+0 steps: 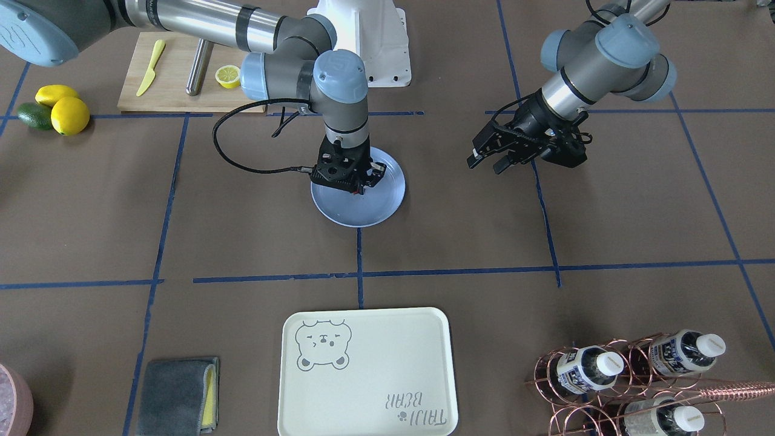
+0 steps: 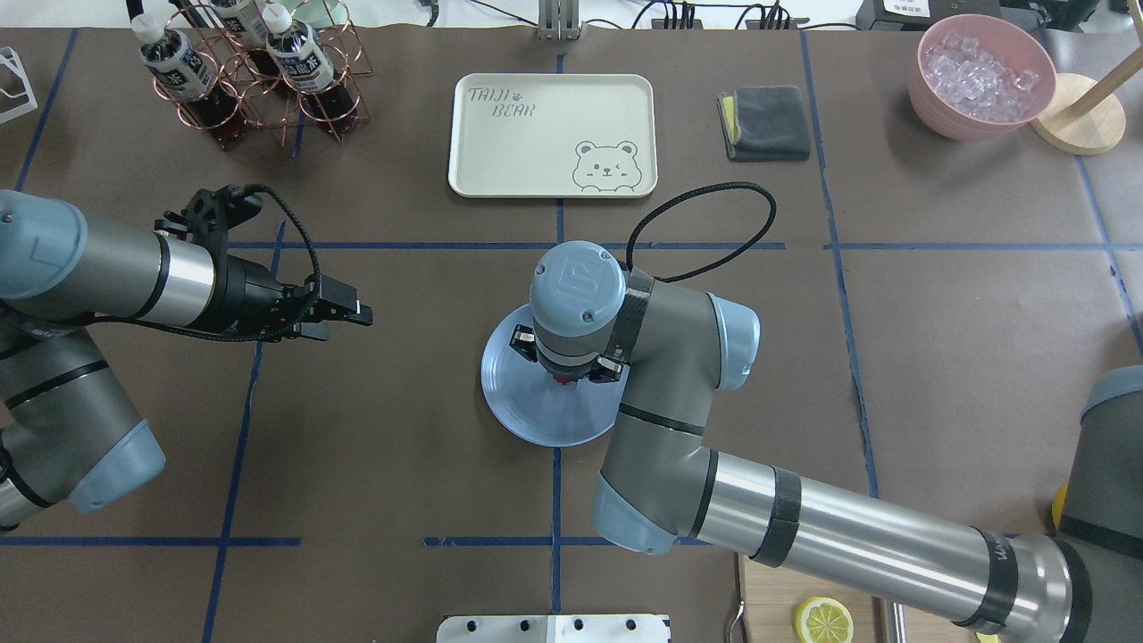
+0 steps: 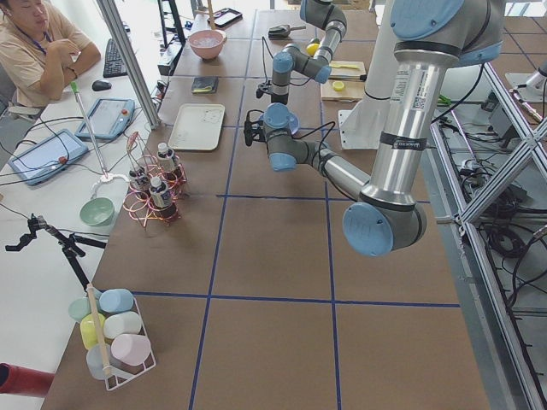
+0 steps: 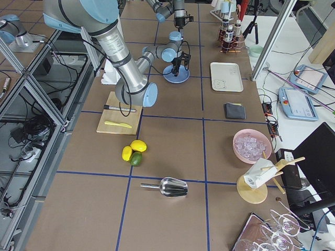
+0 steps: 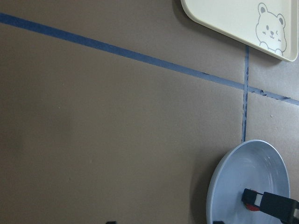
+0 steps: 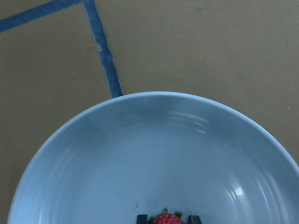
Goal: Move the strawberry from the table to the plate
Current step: 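Lower the strawberry into the plate with the right gripper, then open the right gripper and withdraw both arms away from the plate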
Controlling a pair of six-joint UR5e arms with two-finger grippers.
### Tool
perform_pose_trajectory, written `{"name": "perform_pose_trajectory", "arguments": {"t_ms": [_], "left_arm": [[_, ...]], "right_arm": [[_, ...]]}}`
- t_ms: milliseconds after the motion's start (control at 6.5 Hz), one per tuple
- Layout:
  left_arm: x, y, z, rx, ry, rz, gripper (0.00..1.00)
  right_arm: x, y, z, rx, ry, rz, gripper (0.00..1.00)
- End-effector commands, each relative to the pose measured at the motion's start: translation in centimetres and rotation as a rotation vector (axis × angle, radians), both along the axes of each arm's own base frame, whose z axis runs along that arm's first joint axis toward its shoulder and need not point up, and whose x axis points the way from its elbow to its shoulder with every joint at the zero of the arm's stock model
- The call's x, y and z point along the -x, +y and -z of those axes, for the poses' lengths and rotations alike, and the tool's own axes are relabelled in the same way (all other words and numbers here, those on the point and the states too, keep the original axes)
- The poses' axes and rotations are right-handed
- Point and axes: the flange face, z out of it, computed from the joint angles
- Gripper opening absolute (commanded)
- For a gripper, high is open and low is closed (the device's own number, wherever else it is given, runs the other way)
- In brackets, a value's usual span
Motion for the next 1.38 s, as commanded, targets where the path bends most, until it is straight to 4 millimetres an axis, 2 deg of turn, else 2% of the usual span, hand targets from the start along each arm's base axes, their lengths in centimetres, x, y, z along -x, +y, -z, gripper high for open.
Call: {"name": "perform_pose_trajectory", "arguments": {"t_ms": [0,308,462,615,769,923,1077,1231], "left_arm": [[0.0,0.0,0.0,0.001,-0.001,0.000,0.75],[-0.1,0.0,-0.3,0.004,-0.004,-0.001,0.75],[0.0,0.0,-0.3,0.002,-0.004,-0.002,0.75],[0.4,0.3,-0.8,-0.036,-0.016,-0.013,0.75],[1.4,0.7,-2.7,-0.119,-0.058,-0.039,0.75],[2.9,0.4,-4.8,-0.163,-0.101,-0.041,0.75],[6.5,0.0,-8.5,-0.270,-0.181,-0.051,0.75],[10.7,-0.1,-12.4,-0.375,-0.270,-0.068,0.75]], "right_arm": [[0.0,-0.1,0.4,-0.010,0.001,-0.009,1.00],[-0.5,0.0,1.1,-0.017,-0.015,-0.008,1.00],[-2.4,0.5,1.3,-0.026,-0.043,-0.011,1.00],[-5.6,0.6,-0.2,-0.026,-0.057,-0.021,1.00],[-11.5,1.4,-2.4,-0.067,-0.083,0.018,1.00],[-16.3,1.7,-5.1,-0.112,-0.078,0.072,1.00],[-21.5,1.4,-9.0,-0.142,-0.051,0.127,1.00],[-27.9,0.5,-13.5,-0.181,-0.014,0.187,1.00]]}}
